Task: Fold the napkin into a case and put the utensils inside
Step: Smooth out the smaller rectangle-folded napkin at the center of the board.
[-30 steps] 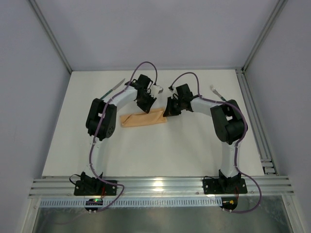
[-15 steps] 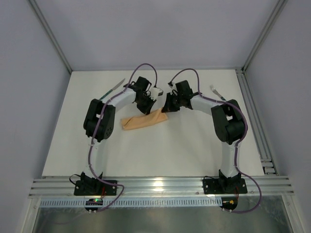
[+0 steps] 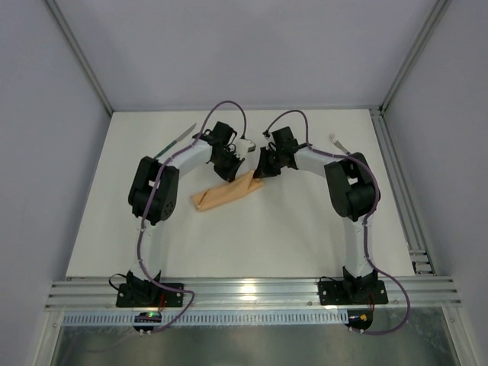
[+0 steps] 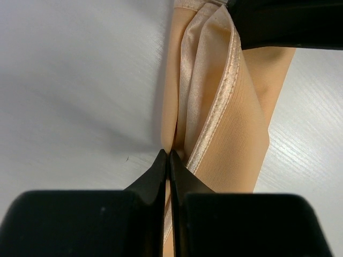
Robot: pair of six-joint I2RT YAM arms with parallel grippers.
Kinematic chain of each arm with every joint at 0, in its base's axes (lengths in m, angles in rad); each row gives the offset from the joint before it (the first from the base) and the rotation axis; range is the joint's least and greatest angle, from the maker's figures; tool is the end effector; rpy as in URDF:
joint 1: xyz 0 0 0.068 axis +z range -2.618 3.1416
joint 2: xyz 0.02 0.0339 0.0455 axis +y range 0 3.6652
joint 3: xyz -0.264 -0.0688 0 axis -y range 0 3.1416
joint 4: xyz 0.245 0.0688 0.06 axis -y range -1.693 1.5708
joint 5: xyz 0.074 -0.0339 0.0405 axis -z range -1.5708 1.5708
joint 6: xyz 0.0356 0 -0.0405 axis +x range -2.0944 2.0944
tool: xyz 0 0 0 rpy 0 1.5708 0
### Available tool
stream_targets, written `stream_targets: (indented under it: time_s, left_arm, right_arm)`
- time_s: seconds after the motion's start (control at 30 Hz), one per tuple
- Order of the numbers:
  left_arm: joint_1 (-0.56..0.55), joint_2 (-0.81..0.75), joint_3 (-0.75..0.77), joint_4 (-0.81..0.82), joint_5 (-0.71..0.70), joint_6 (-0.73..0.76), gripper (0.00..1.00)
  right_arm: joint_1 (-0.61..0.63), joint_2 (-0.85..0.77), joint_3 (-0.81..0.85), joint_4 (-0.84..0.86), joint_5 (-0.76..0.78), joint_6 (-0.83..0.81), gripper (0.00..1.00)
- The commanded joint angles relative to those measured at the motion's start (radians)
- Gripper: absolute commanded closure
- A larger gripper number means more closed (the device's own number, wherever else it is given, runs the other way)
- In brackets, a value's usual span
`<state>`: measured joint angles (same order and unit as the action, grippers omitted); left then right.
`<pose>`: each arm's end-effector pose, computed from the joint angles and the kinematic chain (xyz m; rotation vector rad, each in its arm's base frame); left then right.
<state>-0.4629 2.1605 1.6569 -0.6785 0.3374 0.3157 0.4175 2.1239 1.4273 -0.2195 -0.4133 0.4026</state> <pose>0.3984 -0.2120 0.1677 1.1235 2.4970 -0.5044 0.4056 0.1955 0.1424 -0.2025 2.5738 0.8437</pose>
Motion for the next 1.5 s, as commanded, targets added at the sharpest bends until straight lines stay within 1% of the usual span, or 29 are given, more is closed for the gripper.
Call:
stream_targets:
  time_s: [0.0, 0.13, 0.2, 0.27, 0.3, 0.4, 0.47, 0.5, 0.53, 0.6, 0.73, 0.83, 0.9, 1.0, 1.13, 1.23, 1.27, 1.33, 1.37, 1.47]
  left_arm:
    - [-0.003, -0.067, -0.006, 0.019, -0.023, -0.03, 0.99]
    - [0.0, -0.09, -0.005, 0.028, -0.118, -0.091, 0.92]
    - [0.001, -0.12, -0.003, 0.04, -0.159, -0.116, 0.86]
    - [0.001, -0.139, 0.006, 0.054, -0.178, -0.133, 0.84]
    - [0.001, -0.152, 0.012, 0.053, -0.182, -0.138, 0.82]
    - [0.001, -0.16, 0.05, 0.024, -0.192, -0.147, 0.78]
    - [0.0, -0.165, 0.064, -0.001, -0.175, -0.15, 0.79]
    - [-0.002, -0.171, 0.06, -0.006, -0.149, -0.15, 0.84]
    - [-0.006, -0.192, 0.047, -0.01, -0.082, -0.139, 0.87]
    - [-0.017, -0.212, -0.018, -0.012, -0.034, -0.122, 0.9]
    - [-0.048, -0.212, -0.127, -0.02, 0.014, -0.099, 0.9]
    - [-0.049, -0.185, -0.164, 0.014, -0.029, -0.112, 0.89]
    - [-0.048, -0.174, -0.167, 0.055, -0.108, -0.131, 0.89]
    - [-0.034, -0.171, -0.175, 0.109, -0.129, -0.165, 0.89]
    - [-0.034, -0.142, -0.18, 0.1, -0.133, -0.168, 0.89]
    - [-0.034, -0.12, -0.198, 0.102, -0.144, -0.168, 0.9]
    - [-0.033, -0.114, -0.203, 0.103, -0.146, -0.167, 0.9]
    - [-0.033, -0.111, -0.212, 0.108, -0.149, -0.165, 0.9]
    - [-0.033, -0.107, -0.213, 0.109, -0.149, -0.165, 0.9]
    - [-0.033, -0.094, -0.201, 0.102, -0.156, -0.168, 0.91]
  right_arm:
    - [0.0, 0.022, 0.036, -0.052, 0.054, -0.007, 0.96]
    - [0.0, 0.018, 0.039, -0.08, 0.056, -0.018, 0.96]
    - [-0.002, 0.018, 0.035, -0.078, 0.051, -0.016, 0.96]
    - [0.0, 0.021, 0.036, -0.084, 0.045, -0.015, 0.96]
    - [-0.002, 0.021, 0.036, -0.084, 0.042, -0.015, 0.96]
    - [0.0, 0.021, 0.036, -0.086, 0.044, -0.013, 0.96]
    - [-0.002, 0.022, 0.036, -0.087, 0.042, -0.013, 0.96]
    - [0.0, 0.022, 0.036, -0.087, 0.042, -0.011, 0.96]
    - [-0.002, 0.022, 0.036, -0.086, 0.042, -0.011, 0.96]
    - [0.0, 0.022, 0.038, -0.087, 0.039, -0.01, 0.96]
    - [-0.002, 0.022, 0.042, -0.087, 0.038, -0.004, 0.94]
    - [-0.002, 0.024, 0.047, -0.09, 0.038, -0.005, 0.92]
    - [-0.002, 0.022, 0.048, -0.092, 0.036, -0.007, 0.91]
    - [-0.002, 0.018, 0.05, -0.098, 0.036, -0.018, 0.91]
    - [0.0, 0.008, 0.044, -0.098, 0.019, -0.033, 0.89]
    - [0.0, -0.019, 0.047, -0.101, 0.014, -0.054, 0.81]
    - [-0.002, -0.028, 0.048, -0.106, 0.013, -0.068, 0.75]
    - [-0.002, -0.062, 0.062, -0.121, -0.011, -0.087, 0.71]
    - [-0.002, -0.074, 0.071, -0.135, -0.016, -0.097, 0.67]
    - [-0.002, -0.111, 0.085, -0.149, -0.031, -0.107, 0.65]
